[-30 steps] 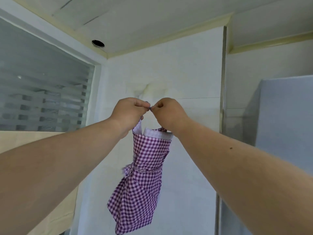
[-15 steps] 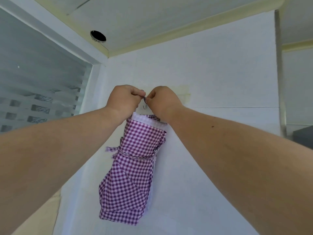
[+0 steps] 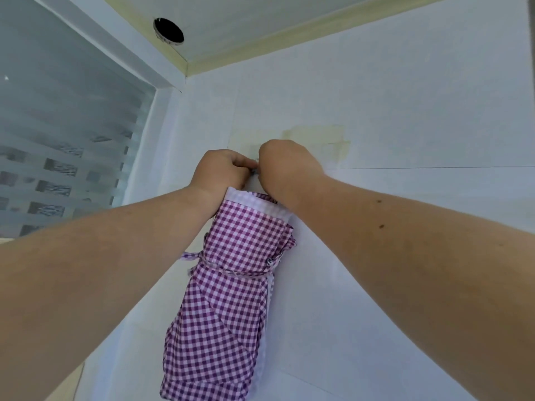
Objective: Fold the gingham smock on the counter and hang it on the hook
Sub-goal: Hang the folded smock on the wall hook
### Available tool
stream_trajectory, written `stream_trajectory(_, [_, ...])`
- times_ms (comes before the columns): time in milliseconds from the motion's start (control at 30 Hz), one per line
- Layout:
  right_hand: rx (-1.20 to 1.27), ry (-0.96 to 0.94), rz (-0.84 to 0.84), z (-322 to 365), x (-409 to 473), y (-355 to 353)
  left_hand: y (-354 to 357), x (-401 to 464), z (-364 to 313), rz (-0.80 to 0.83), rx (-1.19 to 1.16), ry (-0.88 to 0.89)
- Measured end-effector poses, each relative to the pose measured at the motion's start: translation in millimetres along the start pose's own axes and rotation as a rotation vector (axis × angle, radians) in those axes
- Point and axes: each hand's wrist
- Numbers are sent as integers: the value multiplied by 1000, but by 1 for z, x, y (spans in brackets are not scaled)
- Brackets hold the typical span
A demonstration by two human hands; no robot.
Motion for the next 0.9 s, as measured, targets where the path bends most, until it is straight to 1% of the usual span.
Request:
stream_trajectory(133, [1, 12, 51, 1, -8, 4, 4, -10, 9, 47, -97, -30])
stream_trajectory(233, [44, -2, 86, -1, -17, 4, 2, -21, 17, 176, -320, -63])
stream_trajectory(267, [66, -6, 93, -3, -19, 6, 1, -28, 18, 200, -399, -77])
stream_trajectory(367, [73, -46, 41, -9, -28, 12, 1, -60, 22, 230, -604, -184])
stream_trajectory(433, [72, -73, 33, -10, -33, 13, 1, -85, 29, 302, -585, -190])
stream_trajectory(500, [76, -91, 33, -10, -38, 12, 6, -109, 42, 370, -506, -144])
stream_trajectory(567, [58, -96, 3, -10, -41, 11, 11, -118, 55, 324, -483, -124])
stream_trajectory(600, [37, -86, -6, -9, -42, 11, 13, -119, 63, 283, -518, -131])
stream_trajectory(633, [17, -70, -14, -6, -43, 11, 13, -119, 69, 247, -574, -148])
stream_trajectory(733, [13, 36, 82, 1, -47, 6, 11, -113, 79, 220, -812, -225])
stream_trajectory(767, [86, 64, 131, 5, -49, 4, 10, -111, 83, 222, -885, -251])
stream_trajectory(800, [213, 83, 203, 7, -50, 3, 9, -110, 86, 228, -938, -277])
stream_trajectory(900, [650, 121, 459, 23, -53, 11, 12, -111, 90, 267, -977, -330])
Point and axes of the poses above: each hand's wrist, its own x-axis towards the middle knuckle, its own y-axis out of the palm, z = x × y, and after that the axes turned 14 degrees about z, right-handed
